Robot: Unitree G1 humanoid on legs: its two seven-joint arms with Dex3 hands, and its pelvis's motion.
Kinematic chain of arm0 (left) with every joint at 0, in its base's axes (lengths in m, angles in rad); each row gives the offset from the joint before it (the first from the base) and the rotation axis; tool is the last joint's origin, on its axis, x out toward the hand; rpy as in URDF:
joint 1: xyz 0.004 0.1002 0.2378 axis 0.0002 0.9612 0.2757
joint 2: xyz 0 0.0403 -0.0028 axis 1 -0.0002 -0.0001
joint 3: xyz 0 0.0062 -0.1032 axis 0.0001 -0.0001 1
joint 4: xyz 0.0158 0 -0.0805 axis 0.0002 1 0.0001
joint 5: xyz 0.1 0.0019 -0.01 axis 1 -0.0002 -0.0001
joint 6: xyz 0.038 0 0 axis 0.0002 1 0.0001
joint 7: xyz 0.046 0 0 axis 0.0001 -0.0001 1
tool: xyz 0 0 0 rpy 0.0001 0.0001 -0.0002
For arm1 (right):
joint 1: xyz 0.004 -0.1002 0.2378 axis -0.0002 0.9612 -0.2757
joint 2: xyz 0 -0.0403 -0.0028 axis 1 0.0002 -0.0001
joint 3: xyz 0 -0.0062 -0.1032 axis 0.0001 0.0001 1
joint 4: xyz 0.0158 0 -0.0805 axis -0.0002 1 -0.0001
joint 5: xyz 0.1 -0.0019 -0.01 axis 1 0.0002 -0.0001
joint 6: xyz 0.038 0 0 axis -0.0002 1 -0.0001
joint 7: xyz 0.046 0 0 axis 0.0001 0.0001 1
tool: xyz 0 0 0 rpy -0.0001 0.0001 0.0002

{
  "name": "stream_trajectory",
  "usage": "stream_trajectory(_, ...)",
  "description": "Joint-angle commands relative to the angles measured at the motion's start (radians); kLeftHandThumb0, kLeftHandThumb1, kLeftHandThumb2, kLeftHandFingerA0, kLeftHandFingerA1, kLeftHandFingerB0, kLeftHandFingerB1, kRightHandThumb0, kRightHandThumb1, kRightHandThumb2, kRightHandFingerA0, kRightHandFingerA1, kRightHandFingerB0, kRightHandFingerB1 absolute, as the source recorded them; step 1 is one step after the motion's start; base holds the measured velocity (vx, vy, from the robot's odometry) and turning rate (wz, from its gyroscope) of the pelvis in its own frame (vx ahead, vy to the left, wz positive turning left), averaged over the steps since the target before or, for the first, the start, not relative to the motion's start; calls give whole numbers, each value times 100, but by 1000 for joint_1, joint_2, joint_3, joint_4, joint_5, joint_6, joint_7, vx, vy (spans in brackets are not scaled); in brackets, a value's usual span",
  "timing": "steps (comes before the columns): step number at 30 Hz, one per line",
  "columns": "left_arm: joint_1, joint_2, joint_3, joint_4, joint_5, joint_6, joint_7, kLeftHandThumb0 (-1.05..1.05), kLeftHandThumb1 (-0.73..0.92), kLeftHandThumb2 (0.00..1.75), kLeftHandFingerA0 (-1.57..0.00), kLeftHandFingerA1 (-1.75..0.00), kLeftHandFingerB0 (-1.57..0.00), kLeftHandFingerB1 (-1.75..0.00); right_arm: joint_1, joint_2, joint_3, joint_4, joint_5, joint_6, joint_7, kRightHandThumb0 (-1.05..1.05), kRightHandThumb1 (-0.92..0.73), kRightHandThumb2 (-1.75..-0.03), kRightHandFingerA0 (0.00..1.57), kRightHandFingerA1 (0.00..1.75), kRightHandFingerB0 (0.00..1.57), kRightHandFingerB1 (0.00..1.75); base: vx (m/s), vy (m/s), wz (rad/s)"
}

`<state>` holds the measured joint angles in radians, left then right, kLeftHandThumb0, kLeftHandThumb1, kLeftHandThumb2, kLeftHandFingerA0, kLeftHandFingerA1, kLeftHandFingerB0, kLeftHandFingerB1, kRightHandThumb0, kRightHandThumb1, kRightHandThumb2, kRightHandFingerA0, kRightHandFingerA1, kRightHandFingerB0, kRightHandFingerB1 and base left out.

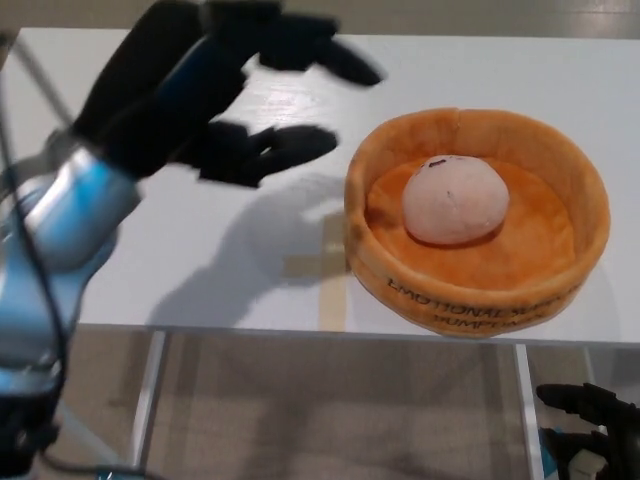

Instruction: Use the left hand to pick up the pink round toy on the left and place it inside the orange plate on the desk.

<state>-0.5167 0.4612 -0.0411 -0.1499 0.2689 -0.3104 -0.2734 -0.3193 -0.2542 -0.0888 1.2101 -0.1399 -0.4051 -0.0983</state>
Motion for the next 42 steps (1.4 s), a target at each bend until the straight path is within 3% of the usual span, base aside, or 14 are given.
stream_trajectory(1, 607, 129, 294, -421, -816, -23, -338, -11, 71, 63, -77, -51, -78, -53, 34, -2, -8, 14, 17, 15, -4, -17, -70, -60, 65, 58, 64, 49, 0, 0, 0)
stream_trajectory(5, 678, 148, 291, -441, -861, 16, -384, -10, 69, 69, -75, -51, -76, -54, 39, -3, -16, 11, 26, 17, -2, -17, -69, -59, 66, 58, 65, 49, 0, 0, 0)
stream_trajectory(7, 726, 184, 288, -454, -893, 61, -442, -16, 71, 62, -69, -51, -76, -53, 37, -2, -23, 15, 33, 18, 2, -18, -68, -59, 65, 58, 64, 49, 0, 0, 0)
stream_trajectory(14, 798, 243, 215, -446, -833, 21, -512, -22, 74, 62, -75, -46, -80, -49, 38, -5, -26, 12, 36, 24, 4, -18, -69, -60, 65, 57, 64, 48, 0, 0, 0)
stream_trajectory(18, 852, 218, 103, -361, -736, -58, -519, -25, 74, 61, -78, -47, -83, -50, 40, -7, -20, 13, 28, 23, 1, -18, -69, -59, 66, 57, 64, 48, 0, 0, 0)
stream_trajectory(20, 882, 180, 24, -239, -581, -84, -468, -18, 74, 62, -80, -50, -81, -50, 41, -8, -20, 16, 27, 27, 1, -20, -69, -59, 66, 56, 64, 47, 0, 0, 0)
stream_trajectory(24, 870, 145, -23, -33, -441, -103, -420, -18, 76, 62, -79, -50, -79, -53, 48, -8, -13, 16, 17, 20, -5, -17, -69, -59, 67, 58, 64, 48, 0, 0, 0)
stream_trajectory(29, 825, 109, -44, 179, -379, -71, -374, -16, 76, 62, -77, -51, -79, -53, 63, -5, -16, 16, 21, 9, 2, -18, -69, -60, 65, 58, 63, 48, 0, 0, 0)
stream_trajectory(34, 725, 53, -48, 452, -325, -134, -309, -16, 75, 62, -80, -51, -79, -54, 61, -1, -22, 14, 27, 17, 5, -18, -69, -59, 66, 59, 64, 48, 0, 0, 0)
stream_trajectory(42, 583, -1, -66, 796, -139, -208, -28, -14, 77, 62, -82, -50, -82, -54, 59, 6, -23, 15, 28, 12, 0, -18, -69, -59, 66, 58, 65, 49, 0, 0, 0)
